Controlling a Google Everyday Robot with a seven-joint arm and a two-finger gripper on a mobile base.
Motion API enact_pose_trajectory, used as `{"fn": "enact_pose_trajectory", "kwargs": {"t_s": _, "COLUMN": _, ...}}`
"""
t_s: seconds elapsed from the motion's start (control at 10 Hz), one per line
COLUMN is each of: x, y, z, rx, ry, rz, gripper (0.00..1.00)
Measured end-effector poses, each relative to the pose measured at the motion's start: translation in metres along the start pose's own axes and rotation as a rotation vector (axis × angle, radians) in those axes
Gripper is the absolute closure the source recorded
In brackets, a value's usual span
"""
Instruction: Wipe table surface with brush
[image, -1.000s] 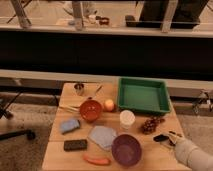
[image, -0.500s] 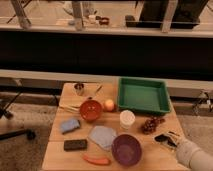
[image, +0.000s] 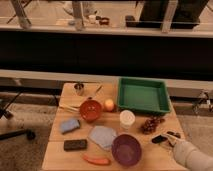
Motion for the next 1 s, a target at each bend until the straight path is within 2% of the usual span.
{"fn": "enact_pose_trajectory", "kwargs": {"t_s": 1.0, "x": 0.004, "y": 0.009, "z": 0.026, "rx": -0.067, "ry": 0.023, "rz": 0.025, "gripper": 1.0}}
